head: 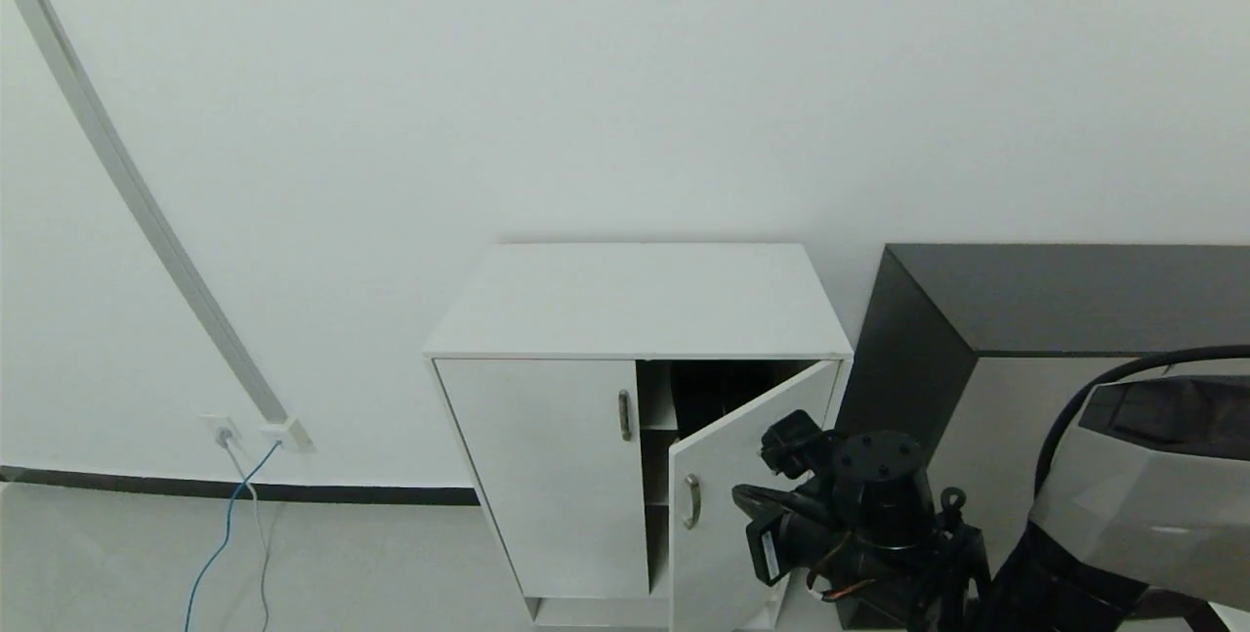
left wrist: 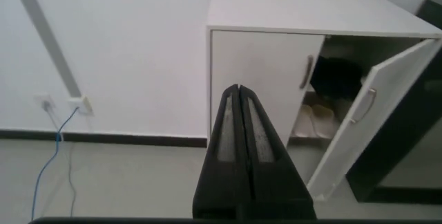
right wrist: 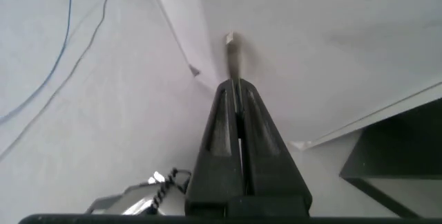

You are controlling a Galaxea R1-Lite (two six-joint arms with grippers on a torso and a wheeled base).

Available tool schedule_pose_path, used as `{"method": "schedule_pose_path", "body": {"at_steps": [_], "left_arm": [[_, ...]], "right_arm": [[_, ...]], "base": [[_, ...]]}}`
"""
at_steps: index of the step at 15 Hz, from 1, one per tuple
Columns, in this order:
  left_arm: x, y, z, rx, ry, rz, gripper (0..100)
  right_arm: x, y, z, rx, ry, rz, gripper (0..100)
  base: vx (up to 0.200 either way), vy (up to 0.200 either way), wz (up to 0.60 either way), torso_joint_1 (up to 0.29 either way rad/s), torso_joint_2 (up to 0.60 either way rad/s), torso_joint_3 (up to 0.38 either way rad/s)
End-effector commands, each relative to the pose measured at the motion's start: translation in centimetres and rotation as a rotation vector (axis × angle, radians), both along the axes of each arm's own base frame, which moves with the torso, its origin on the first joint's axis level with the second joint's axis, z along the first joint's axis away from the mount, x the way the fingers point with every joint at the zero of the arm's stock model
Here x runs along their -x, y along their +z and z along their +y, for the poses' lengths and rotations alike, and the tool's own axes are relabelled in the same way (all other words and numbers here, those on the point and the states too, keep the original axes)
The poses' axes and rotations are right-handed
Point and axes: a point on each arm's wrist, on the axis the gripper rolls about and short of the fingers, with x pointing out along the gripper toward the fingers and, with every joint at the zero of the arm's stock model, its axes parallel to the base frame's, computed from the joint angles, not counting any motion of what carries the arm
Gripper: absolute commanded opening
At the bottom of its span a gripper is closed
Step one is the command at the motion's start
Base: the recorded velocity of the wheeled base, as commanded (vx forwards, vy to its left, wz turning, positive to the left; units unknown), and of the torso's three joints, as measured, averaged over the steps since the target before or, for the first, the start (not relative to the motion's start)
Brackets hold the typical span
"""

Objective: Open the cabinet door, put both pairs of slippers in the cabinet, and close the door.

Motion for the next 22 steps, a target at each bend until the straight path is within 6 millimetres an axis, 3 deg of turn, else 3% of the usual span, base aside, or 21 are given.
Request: {"method": "schedule_pose_path", "body": {"at_steps": [1, 6, 9, 13, 22], "left_arm": [[0.0, 0.0, 0.0, -0.001, 0.002, 0.0, 0], [0.0, 0.0, 0.0, -0.001, 0.002, 0.0, 0], [0.0, 0.0, 0.0, -0.001, 0.002, 0.0, 0], [0.0, 0.0, 0.0, -0.002, 0.002, 0.0, 0], [0.0, 0.0, 0.0, -0.001, 0.007, 0.0, 0]], "right_arm": [[0.3, -0.6, -0.7, 0.033, -0.005, 0.016, 0], [1.6, -2.1, -1.5, 0.053, 0.054, 0.06, 0], [1.7, -2.8, -1.3, 0.069, 0.066, 0.061, 0], [1.7, -3.0, -1.3, 0.071, 0.068, 0.061, 0], [0.9, -4.0, -0.9, 0.065, 0.062, 0.054, 0]], "base": [[0.0, 0.0, 0.0, 0.0, 0.0, 0.0], [0.0, 0.0, 0.0, 0.0, 0.0, 0.0], [0.0, 0.0, 0.0, 0.0, 0.0, 0.0], [0.2, 0.0, 0.0, 0.001, 0.0, 0.005], [0.0, 0.0, 0.0, 0.0, 0.0, 0.0]]}}
